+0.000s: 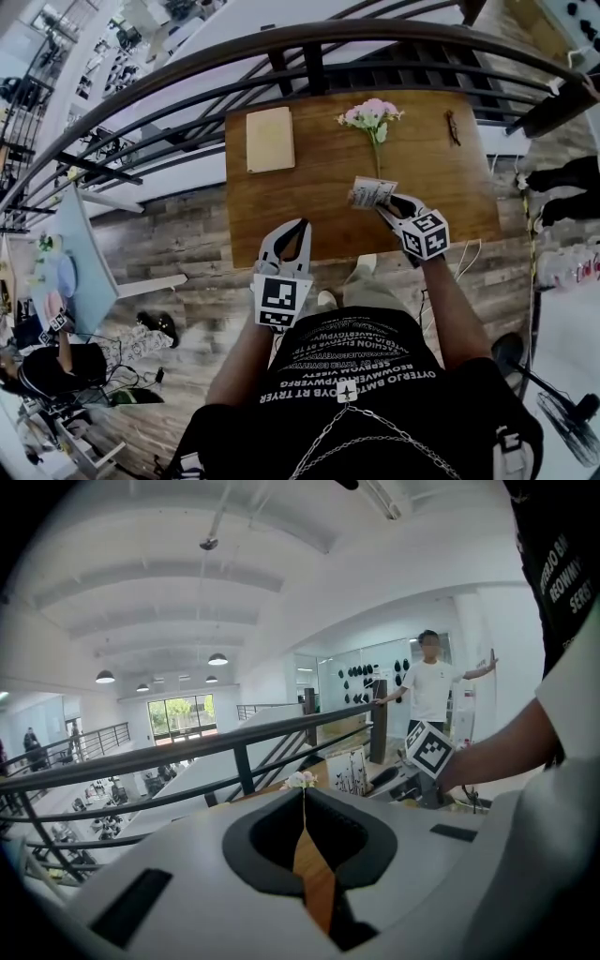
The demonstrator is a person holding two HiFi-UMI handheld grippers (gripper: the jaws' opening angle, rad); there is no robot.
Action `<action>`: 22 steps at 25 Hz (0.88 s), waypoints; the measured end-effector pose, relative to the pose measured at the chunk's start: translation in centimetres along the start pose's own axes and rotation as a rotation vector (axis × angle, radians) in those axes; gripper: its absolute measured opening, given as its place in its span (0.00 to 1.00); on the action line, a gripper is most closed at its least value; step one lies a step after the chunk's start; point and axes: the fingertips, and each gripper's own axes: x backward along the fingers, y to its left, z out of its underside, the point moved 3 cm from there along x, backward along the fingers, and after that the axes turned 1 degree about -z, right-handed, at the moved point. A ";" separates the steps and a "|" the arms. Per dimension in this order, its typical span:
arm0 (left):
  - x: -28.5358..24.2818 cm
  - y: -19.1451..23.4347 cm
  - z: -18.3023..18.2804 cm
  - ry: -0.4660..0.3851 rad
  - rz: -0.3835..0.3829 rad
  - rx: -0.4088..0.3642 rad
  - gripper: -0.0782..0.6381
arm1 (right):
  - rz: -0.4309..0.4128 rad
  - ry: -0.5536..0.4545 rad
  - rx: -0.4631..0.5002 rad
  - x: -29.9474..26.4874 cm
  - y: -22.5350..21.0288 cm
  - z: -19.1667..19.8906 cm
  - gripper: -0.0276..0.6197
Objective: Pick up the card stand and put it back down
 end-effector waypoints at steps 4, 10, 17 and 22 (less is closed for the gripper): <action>0.8 0.0 0.2 -0.006 0.001 -0.007 0.15 | -0.005 -0.026 0.016 0.9 1.3 -1.6 0.28; 1.6 0.3 0.1 -0.019 0.003 -0.014 0.15 | -0.012 -0.061 0.035 2.2 2.7 -3.9 0.28; 1.6 0.0 -0.1 -0.035 0.022 -0.020 0.15 | -0.015 -0.091 0.064 3.6 4.1 -6.4 0.28; 1.3 -0.1 -0.5 -0.049 0.033 -0.032 0.15 | -0.021 -0.115 0.077 4.5 4.6 -7.9 0.28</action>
